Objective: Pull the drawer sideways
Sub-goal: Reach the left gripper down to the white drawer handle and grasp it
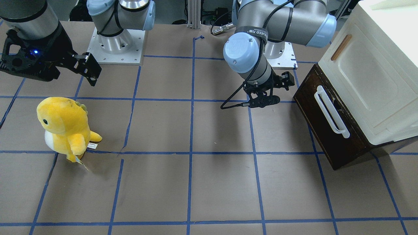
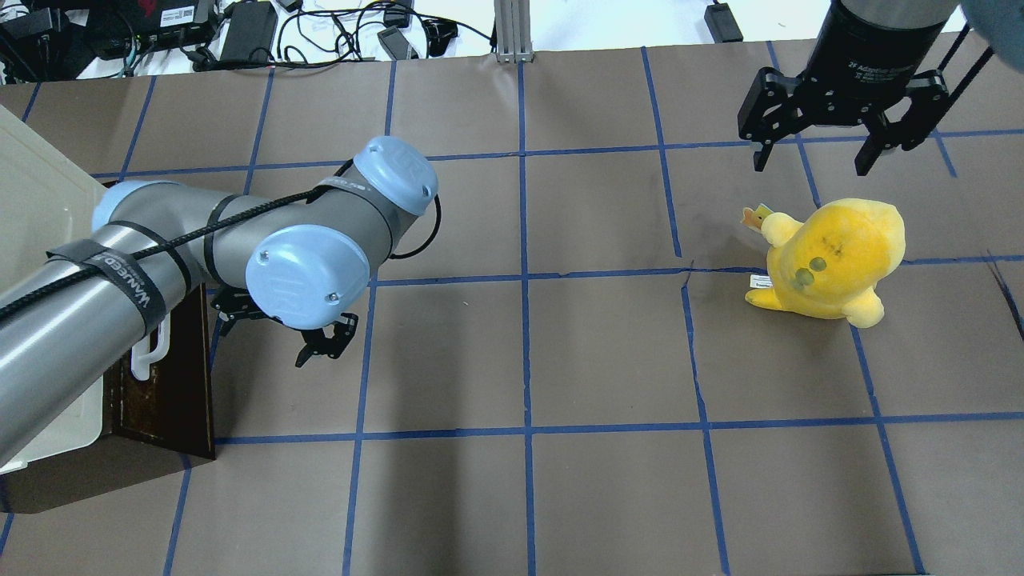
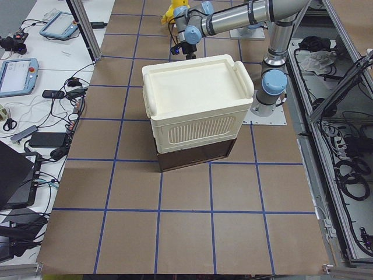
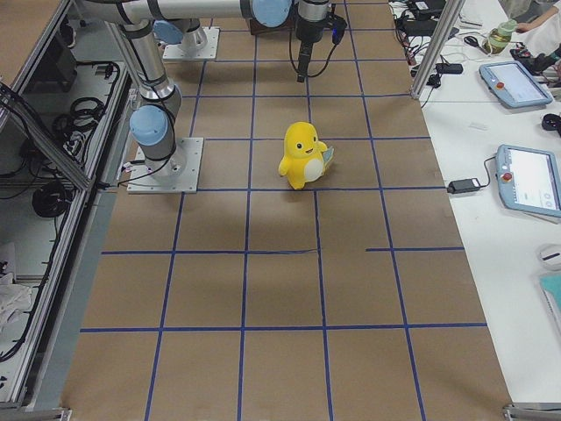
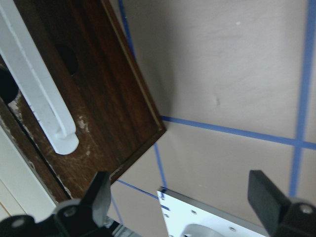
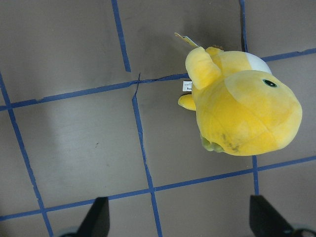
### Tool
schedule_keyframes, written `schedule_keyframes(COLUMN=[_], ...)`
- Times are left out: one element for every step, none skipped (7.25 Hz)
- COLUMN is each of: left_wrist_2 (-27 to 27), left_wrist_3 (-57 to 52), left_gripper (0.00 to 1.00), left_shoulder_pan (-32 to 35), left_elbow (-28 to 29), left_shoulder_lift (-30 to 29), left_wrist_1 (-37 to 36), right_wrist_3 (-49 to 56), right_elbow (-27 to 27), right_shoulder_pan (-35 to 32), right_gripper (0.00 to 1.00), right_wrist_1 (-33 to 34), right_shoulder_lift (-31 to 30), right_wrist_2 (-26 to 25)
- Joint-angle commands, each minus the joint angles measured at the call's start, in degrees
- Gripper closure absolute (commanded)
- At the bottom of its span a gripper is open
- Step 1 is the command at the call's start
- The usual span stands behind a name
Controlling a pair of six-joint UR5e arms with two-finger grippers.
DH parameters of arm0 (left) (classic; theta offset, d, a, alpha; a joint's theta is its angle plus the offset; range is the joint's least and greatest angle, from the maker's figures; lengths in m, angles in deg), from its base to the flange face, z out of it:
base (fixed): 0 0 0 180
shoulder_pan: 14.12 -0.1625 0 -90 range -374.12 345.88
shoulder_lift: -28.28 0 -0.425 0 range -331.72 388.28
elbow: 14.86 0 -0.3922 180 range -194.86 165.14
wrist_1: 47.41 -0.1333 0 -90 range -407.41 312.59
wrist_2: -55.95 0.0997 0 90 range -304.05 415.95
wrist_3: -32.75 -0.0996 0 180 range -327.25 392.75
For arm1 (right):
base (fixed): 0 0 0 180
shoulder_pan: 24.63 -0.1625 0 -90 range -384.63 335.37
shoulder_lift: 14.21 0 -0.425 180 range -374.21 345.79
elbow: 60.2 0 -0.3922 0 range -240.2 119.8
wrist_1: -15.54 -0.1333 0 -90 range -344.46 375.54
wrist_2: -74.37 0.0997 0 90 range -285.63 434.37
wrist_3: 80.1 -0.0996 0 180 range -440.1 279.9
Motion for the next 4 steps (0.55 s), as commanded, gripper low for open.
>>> schedule_keyframes(left_wrist_2=[13.9,17.5,21.1,23.3], left_wrist_3=[-0.3,-0.1,0.7,2.5], left_gripper=[0.00,0.00,0.00,0.00], left_shoulder_pan=[0.0,-0.3,-0.6,-1.7], left_elbow=[-3.7,-4.0,-3.8,-4.0], left_shoulder_lift=[-5.0,-6.2,-7.3,-8.4], left_wrist_1=[0.7,1.8,2.9,3.7], right_wrist_3=[0.0,0.0,0.0,0.0], right_elbow=[0.0,0.0,0.0,0.0], right_shoulder_pan=[0.0,0.1,0.0,0.0], right_gripper=[0.00,0.00,0.00,0.00], right_wrist_1=[0.0,0.0,0.0,-0.1], right_shoulder_lift=[0.0,0.0,0.0,0.0], right_wrist_2=[0.0,0.0,0.0,0.0])
